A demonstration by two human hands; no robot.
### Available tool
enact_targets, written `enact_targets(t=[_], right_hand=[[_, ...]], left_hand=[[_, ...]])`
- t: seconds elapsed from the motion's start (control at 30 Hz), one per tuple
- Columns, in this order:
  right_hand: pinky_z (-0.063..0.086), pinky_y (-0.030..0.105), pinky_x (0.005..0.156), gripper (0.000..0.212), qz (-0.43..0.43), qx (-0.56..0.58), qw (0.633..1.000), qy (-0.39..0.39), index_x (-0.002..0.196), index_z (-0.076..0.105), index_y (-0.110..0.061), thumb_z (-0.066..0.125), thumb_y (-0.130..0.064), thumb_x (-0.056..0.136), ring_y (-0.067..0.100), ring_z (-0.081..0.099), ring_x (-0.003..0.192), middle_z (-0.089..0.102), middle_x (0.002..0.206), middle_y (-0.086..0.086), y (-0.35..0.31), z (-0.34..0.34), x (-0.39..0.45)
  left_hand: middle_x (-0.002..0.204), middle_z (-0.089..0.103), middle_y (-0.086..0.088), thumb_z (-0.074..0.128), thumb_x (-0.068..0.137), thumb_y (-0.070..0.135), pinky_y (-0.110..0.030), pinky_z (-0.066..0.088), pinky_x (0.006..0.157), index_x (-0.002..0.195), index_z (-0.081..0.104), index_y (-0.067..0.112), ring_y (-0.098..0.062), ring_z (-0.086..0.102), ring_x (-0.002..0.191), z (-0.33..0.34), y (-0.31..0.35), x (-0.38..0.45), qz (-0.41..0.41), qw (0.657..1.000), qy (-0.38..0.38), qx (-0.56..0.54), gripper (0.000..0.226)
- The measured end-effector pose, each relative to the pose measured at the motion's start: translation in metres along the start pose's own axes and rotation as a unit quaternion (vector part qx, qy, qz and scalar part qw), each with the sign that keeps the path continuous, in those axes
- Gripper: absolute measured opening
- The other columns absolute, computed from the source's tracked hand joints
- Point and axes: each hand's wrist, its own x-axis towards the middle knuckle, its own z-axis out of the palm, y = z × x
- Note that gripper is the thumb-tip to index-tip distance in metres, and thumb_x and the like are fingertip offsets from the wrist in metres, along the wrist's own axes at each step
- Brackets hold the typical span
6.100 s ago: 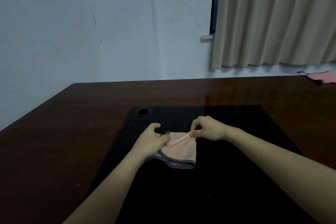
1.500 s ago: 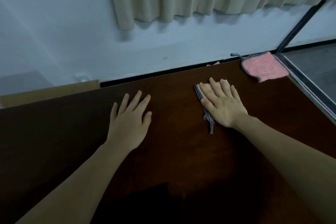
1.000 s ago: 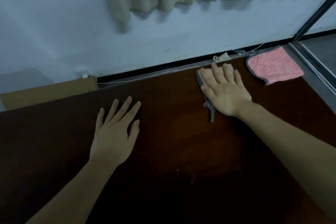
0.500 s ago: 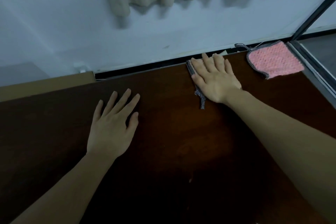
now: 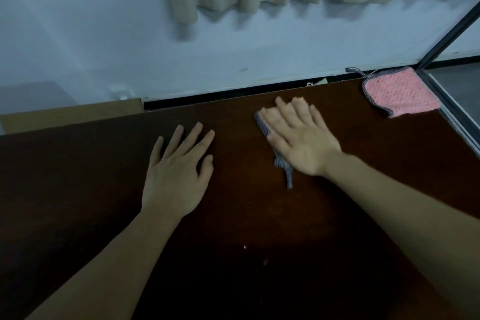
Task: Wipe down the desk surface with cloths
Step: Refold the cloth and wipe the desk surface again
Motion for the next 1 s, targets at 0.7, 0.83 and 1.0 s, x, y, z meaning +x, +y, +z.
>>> enact_targets(t=[0.7,0.83,1.0], right_hand=[[-0.015,0.050,0.123,0.058,-0.022,-0.005,1.000,-0.008,0.152,-0.026,-0.050,0.000,-0.062,0.101,0.027,-0.029,0.151,-0.028,0.165,-0.005,-0.033,0.002,0.001],[-0.015,0.050,0.123,0.059,0.035,0.025,0.999,-0.006,0.159,-0.014,-0.043,0.007,-0.057,0.105,0.028,-0.023,0.154,-0.019,0.169,-0.001,-0.037,-0.008,0.047],[-0.014,0.054,0.123,0.060,-0.028,-0.001,0.999,-0.017,0.156,-0.023,-0.043,0.001,-0.058,0.103,0.033,-0.027,0.151,-0.026,0.167,0.000,-0.082,-0.002,0.010]], left_hand=[[0.167,0.009,0.014,0.026,0.105,0.045,-0.039,-0.004,0.125,0.158,0.020,0.041,-0.010,0.000,0.155,-0.020,-0.054,-0.028,0.000,0.999,0.017,-0.038,0.053],[0.167,0.009,0.014,0.022,0.106,0.048,-0.041,-0.003,0.126,0.158,0.021,0.042,-0.011,-0.001,0.155,-0.024,-0.093,-0.035,-0.021,0.999,0.021,-0.035,0.051],[0.167,0.004,0.016,0.011,0.100,0.056,-0.041,-0.004,0.126,0.158,0.017,0.045,-0.010,-0.007,0.154,-0.015,-0.102,-0.036,-0.028,0.999,0.019,-0.033,0.059]])
